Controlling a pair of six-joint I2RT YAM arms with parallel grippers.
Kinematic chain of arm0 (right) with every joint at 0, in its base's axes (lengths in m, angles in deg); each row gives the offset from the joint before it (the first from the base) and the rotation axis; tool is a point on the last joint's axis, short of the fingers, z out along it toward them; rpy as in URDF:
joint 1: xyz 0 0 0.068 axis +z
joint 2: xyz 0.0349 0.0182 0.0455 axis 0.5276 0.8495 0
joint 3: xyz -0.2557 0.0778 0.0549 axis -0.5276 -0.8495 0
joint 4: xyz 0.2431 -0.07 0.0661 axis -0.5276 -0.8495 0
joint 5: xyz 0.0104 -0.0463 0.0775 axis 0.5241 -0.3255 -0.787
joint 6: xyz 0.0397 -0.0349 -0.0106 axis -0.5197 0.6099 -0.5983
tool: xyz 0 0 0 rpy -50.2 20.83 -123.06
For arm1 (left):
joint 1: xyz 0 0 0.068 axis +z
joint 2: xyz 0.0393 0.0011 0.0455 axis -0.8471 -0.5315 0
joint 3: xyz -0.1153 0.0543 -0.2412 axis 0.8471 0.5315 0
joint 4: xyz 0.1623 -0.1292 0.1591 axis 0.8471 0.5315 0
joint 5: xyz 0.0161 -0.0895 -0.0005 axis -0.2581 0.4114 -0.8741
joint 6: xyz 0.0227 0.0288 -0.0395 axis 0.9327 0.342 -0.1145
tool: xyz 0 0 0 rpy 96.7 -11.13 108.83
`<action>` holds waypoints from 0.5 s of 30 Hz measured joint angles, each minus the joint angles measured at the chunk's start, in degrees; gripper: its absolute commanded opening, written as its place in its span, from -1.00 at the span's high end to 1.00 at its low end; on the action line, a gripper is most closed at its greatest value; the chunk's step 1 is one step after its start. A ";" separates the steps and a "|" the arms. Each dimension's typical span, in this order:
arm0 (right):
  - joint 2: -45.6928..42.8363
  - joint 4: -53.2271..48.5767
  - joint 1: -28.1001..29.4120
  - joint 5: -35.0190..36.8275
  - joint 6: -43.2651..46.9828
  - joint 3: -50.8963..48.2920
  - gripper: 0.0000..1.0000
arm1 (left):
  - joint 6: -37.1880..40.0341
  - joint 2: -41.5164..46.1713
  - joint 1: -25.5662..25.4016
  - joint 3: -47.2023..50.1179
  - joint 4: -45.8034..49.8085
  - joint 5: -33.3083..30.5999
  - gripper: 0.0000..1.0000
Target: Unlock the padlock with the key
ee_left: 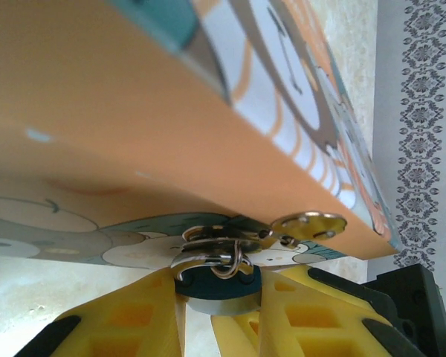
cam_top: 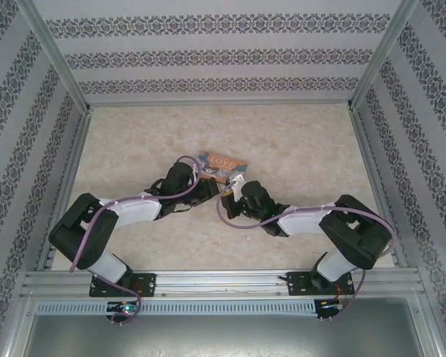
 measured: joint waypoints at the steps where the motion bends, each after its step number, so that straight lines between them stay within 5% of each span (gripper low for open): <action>1: 0.50 0.59 0.00 0.00 -0.37 -0.20 1.00 | -0.02 -0.50 0.00 0.00 -0.15 0.04 0.49; 15: 6.56 9.79 0.52 2.05 -5.57 -3.52 1.00 | -1.33 -6.38 0.00 0.11 -4.52 1.11 0.48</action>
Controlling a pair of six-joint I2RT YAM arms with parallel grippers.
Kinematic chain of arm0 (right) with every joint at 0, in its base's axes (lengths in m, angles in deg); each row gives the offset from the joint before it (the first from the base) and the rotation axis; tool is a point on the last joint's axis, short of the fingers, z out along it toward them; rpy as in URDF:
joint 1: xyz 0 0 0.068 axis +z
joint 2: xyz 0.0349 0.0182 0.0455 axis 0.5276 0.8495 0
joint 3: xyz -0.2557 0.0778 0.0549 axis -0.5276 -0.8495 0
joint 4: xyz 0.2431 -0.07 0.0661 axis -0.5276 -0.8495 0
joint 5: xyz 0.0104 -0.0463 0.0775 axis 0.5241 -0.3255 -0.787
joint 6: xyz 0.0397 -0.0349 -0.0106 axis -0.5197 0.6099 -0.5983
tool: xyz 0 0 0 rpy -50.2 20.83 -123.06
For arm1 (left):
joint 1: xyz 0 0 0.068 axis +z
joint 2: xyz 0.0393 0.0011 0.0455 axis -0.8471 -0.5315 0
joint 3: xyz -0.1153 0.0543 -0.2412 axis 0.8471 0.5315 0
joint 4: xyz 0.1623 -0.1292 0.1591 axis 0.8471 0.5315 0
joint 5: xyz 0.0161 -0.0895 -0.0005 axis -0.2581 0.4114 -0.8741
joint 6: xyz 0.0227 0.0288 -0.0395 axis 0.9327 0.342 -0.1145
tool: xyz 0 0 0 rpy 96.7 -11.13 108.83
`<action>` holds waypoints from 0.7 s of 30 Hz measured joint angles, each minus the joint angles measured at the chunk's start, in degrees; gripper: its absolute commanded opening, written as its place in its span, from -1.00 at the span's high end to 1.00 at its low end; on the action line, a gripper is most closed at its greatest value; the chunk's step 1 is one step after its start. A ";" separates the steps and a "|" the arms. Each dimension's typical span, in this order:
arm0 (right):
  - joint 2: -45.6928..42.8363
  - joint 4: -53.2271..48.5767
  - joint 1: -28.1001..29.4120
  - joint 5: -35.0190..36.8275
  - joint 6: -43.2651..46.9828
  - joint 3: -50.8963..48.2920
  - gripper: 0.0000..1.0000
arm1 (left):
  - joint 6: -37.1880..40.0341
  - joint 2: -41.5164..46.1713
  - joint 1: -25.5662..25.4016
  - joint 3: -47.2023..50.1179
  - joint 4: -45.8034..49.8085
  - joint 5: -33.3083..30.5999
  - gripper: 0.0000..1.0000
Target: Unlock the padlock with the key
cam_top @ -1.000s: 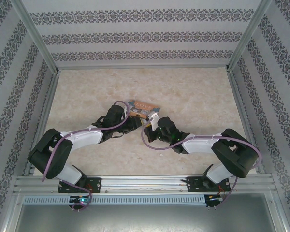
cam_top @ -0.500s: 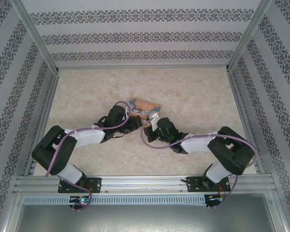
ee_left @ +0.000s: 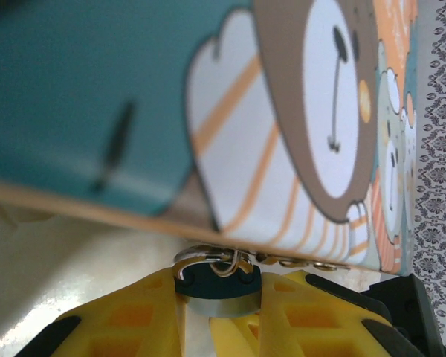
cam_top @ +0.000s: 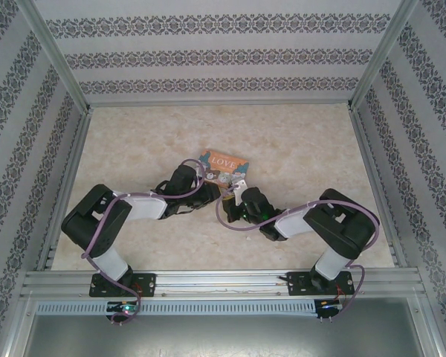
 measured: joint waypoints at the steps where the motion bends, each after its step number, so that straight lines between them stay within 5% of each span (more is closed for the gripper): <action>1: 0.44 0.85 0.02 0.11 -0.42 -0.31 1.00 | -0.11 -0.22 0.00 0.13 -0.22 0.04 0.47; 12: 3.21 6.19 1.38 0.59 -2.91 -1.97 1.00 | -1.22 -0.52 0.00 2.34 -2.86 0.35 0.29; 21: 4.31 7.93 1.53 1.11 -3.85 -2.19 1.00 | -1.40 1.51 0.02 3.43 -2.71 0.85 -0.05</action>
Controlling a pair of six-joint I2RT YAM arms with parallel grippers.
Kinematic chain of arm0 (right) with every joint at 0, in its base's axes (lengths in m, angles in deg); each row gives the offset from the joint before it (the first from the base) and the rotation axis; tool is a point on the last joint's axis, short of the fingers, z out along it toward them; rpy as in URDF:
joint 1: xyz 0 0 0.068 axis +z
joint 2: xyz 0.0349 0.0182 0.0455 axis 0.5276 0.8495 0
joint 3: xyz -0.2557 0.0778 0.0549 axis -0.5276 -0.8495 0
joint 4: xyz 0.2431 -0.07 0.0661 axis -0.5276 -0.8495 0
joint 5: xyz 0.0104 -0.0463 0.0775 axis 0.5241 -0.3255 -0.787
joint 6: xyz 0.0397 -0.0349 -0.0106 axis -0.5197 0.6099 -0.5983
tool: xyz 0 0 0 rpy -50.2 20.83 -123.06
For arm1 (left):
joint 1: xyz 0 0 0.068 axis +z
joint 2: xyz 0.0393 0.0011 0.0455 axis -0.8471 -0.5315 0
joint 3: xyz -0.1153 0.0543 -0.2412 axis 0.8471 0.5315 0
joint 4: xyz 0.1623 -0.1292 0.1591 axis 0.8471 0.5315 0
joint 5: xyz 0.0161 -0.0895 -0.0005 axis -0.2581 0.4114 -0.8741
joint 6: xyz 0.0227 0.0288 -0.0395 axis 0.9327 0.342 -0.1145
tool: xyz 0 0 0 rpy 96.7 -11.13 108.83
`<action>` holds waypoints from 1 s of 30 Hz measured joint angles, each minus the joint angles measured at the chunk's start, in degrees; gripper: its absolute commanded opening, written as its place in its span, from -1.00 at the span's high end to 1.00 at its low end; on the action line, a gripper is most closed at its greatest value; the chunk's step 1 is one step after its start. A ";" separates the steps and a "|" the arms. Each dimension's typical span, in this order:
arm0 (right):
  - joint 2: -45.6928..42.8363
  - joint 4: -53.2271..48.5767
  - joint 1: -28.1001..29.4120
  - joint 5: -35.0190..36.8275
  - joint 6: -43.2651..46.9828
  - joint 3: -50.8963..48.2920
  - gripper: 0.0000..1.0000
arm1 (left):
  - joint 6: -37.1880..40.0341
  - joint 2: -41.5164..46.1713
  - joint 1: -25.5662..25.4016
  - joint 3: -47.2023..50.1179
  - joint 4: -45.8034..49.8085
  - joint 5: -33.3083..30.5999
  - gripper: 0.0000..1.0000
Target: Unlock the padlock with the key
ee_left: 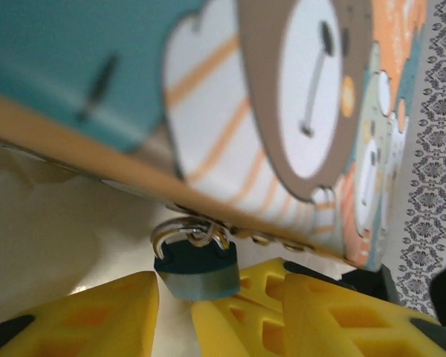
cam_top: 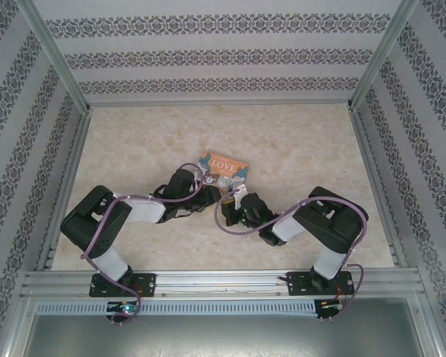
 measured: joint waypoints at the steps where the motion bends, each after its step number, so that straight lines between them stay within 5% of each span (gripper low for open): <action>1: 0.07 0.11 0.00 0.09 -0.11 0.00 1.00 | 0.02 0.70 0.07 0.07 0.39 0.00 -0.09; 16: 0.33 0.15 0.00 -0.13 -1.70 0.17 1.00 | 1.60 17.70 6.29 6.14 5.97 -1.14 -0.18; 30: -2.12 -3.72 0.00 -3.15 -14.08 0.83 1.00 | 1.57 26.32 10.16 12.17 9.09 -2.10 -0.12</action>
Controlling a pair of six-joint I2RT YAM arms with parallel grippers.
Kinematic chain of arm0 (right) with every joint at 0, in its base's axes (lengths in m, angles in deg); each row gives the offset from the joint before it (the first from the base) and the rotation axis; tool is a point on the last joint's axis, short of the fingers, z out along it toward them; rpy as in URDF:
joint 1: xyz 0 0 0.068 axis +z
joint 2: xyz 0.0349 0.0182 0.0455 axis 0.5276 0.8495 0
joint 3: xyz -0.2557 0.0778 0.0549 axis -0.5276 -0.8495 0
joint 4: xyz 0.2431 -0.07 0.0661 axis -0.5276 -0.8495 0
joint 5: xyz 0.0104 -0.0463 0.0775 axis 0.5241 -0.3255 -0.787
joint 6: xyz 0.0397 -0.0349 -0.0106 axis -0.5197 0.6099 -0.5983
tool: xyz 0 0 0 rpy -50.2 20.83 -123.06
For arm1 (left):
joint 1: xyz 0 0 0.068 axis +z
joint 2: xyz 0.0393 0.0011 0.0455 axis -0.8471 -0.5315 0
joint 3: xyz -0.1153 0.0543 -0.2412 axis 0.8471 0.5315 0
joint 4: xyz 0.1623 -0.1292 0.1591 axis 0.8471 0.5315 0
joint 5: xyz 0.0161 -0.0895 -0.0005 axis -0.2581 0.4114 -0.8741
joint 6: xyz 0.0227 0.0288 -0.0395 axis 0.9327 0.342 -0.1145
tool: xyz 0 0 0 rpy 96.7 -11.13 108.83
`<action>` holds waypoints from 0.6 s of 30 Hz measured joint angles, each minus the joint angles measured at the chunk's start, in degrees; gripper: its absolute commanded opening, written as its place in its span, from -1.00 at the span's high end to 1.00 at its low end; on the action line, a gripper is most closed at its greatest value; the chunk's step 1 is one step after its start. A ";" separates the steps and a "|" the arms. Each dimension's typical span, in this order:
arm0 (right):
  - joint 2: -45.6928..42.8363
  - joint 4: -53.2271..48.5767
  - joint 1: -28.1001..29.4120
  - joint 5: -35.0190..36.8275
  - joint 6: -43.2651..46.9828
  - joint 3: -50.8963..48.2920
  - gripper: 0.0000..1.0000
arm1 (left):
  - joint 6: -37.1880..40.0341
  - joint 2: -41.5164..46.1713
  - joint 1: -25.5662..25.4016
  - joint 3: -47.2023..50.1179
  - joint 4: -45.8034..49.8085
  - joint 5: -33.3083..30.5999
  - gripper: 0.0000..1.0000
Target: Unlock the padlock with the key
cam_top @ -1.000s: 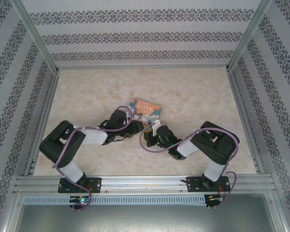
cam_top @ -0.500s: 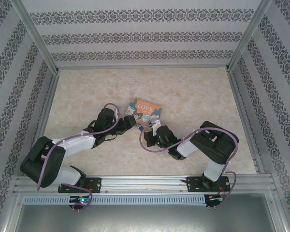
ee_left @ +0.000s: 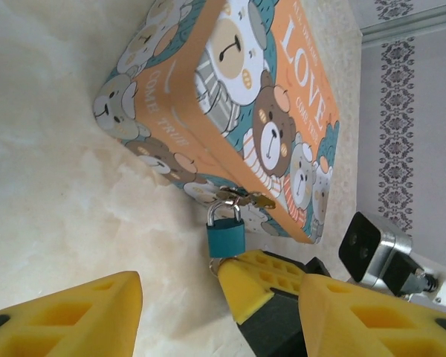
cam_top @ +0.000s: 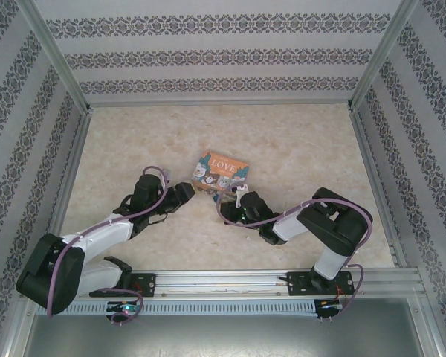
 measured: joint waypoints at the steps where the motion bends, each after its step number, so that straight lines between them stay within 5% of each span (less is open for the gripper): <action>1: -0.04 -0.02 0.00 -0.31 -1.07 0.07 1.00 | -0.13 0.00 0.00 0.20 0.00 0.15 -0.11; 18: -1.18 -0.87 0.37 -2.25 -12.04 0.72 1.00 | -7.67 -7.85 0.07 1.99 -8.90 4.61 0.01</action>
